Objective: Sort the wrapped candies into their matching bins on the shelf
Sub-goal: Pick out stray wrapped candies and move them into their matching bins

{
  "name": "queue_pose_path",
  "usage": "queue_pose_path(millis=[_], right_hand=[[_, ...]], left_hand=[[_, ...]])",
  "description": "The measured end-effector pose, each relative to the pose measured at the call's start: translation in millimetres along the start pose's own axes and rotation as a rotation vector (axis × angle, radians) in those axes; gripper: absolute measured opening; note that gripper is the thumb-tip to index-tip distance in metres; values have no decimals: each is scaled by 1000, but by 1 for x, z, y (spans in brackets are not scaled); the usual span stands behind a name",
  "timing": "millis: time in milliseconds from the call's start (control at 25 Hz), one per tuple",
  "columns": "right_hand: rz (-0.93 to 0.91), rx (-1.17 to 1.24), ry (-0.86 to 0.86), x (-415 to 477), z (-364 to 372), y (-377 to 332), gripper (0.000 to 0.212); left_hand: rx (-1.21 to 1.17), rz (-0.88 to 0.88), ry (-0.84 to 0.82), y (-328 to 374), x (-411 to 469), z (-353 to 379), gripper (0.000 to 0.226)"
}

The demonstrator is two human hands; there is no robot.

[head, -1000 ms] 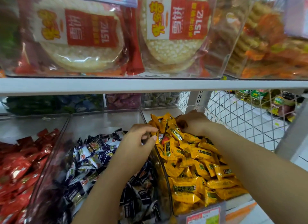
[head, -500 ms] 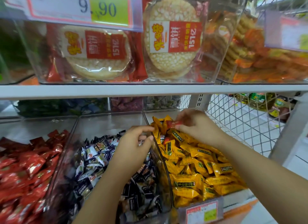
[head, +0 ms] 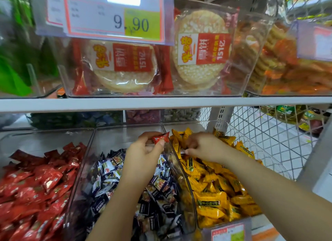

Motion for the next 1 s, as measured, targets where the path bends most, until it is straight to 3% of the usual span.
queue_pose_path(millis=[80,240,360,480,560,680,800,1000], right_hand=[[75,-119,-131,11,21,9,33],[86,-94,-164,18,22,9,26],[108,11,-37,1,7,11,25],[97,117,308,-20,-23,10,15],[55,329,435,-31,-38,0,11],[-62,658,389,-39,-42,-37,23],[-167,764,366,-42,-39,-74,31],[-194,746,449,-46,-28,-104,21]], left_hand=[[8,3,18,2,0,-2,12],[17,1,27,3,0,-3,11],[-3,-9,5,1,0,-3,12],[-32,-7,-29,4,-2,-2,12],[-96,-36,-93,8,-6,1,10],[-200,-103,-231,17,-21,5,10],[-260,-140,-317,21,-32,0,15],[-202,-117,-188,25,-50,-45,11]])
Point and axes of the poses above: each hand's wrist, its own x-axis towards the middle knuckle, its own z-axis out of the palm, y = z × x, the point moved 5 cm from there along x, towards the middle knuckle, and after that the axes turned 12 degrees about -z, right-handed, at the moved point
